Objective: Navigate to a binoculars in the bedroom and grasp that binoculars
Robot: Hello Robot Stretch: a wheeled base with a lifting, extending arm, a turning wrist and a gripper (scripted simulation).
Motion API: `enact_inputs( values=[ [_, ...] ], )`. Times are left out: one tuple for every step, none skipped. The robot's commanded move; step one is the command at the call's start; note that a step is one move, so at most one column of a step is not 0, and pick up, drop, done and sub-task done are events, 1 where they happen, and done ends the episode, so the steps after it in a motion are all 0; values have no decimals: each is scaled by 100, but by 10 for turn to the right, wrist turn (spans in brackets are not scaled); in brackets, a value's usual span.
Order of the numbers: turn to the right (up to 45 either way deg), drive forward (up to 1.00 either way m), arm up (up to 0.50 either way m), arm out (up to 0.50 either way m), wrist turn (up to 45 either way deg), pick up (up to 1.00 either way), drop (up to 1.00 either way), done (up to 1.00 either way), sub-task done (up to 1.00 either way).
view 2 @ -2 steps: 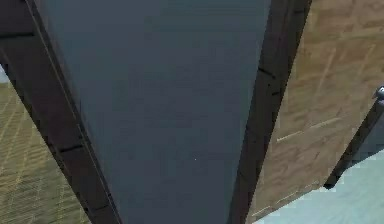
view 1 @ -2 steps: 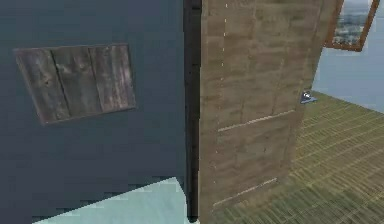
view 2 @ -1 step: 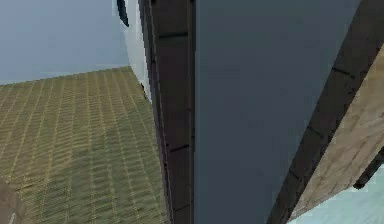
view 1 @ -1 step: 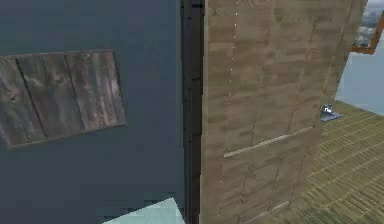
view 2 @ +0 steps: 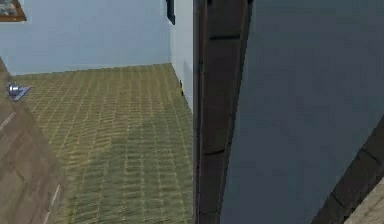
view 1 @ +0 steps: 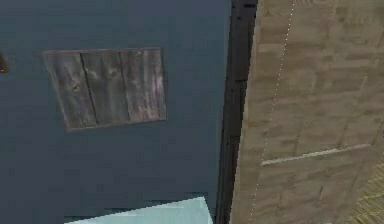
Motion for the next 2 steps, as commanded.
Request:
enact_inputs(
  values=[
    [0, 35, 0, 0, 0, 0, 0, 0, 0],
    [450, 0, 0, 0, 0, 0, 0, 0, 0]
  ],
)
